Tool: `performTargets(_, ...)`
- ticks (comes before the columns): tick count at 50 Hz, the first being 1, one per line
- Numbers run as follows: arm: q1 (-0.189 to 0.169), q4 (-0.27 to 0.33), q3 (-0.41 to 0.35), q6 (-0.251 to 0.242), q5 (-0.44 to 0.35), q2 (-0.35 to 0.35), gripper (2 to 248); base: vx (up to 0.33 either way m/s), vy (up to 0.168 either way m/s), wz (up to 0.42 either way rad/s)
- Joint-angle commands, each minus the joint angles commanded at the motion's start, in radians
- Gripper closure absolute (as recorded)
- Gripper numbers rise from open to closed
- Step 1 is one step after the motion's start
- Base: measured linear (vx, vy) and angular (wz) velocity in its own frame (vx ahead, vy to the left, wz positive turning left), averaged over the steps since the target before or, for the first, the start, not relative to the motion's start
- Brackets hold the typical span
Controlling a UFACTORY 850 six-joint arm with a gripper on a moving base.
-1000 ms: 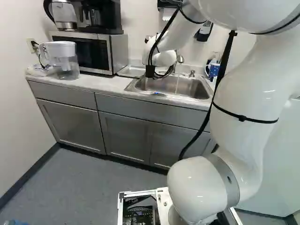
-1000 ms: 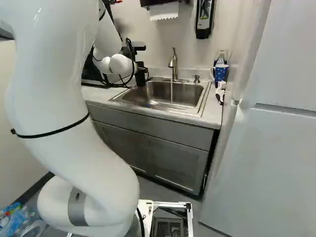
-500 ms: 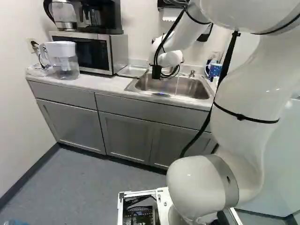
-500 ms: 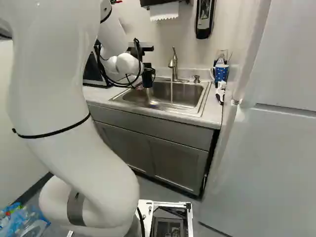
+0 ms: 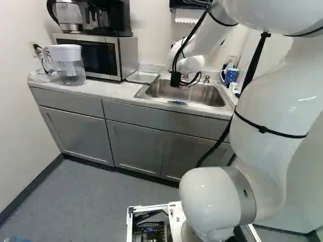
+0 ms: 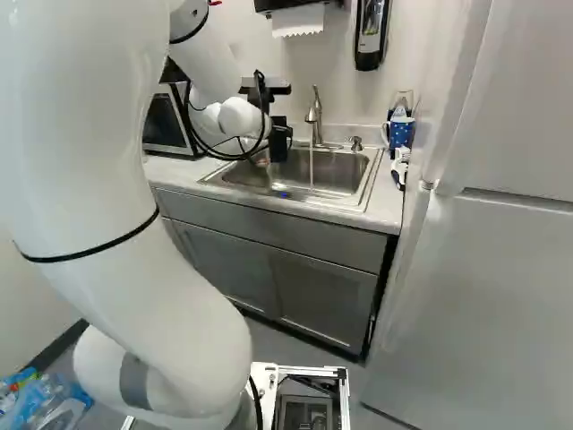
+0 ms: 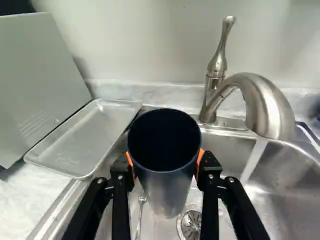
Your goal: Rinse the cup and place it in the tray
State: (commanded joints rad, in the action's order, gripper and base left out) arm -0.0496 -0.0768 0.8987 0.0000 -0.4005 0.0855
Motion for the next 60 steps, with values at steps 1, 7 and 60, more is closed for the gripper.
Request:
performTargets(1, -0.002, 0.0, -0.005, 0.0, 0.0, -0.002, 124, 0.0, 0.0, 0.0)
performTargets(7, -0.015, 0.0, -0.031, 0.0, 0.0, -0.015, 124, 0.0, 0.0, 0.0)
performTargets(60, -0.087, 0.0, -0.043, 0.0, 0.0, 0.087, 124, 0.0, 0.0, 0.0)
